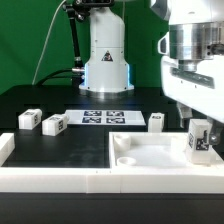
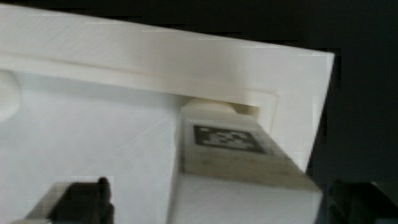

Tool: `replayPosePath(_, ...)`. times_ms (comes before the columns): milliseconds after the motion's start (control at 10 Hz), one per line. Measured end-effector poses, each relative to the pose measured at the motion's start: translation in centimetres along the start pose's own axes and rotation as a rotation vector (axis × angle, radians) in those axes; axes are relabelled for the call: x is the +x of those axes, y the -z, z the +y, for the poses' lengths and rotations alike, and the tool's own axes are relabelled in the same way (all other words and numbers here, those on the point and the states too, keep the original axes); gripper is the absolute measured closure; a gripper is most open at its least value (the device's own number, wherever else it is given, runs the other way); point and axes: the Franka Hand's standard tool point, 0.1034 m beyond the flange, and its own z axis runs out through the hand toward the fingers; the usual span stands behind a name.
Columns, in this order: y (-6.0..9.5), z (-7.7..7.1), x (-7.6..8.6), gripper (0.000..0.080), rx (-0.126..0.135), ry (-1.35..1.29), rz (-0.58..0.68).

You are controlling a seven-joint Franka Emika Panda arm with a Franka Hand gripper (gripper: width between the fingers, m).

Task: Assemble one leg

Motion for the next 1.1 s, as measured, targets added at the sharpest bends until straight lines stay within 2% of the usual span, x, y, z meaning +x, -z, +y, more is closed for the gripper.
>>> replayPosePath(900, -0.05, -0.06, -0.29, 0.0150, -0.005, 0.933, 0.005)
replayPosePath(1100, -0.04, -0.07, -0.20, 0.0180, -0.007, 0.999, 0.009)
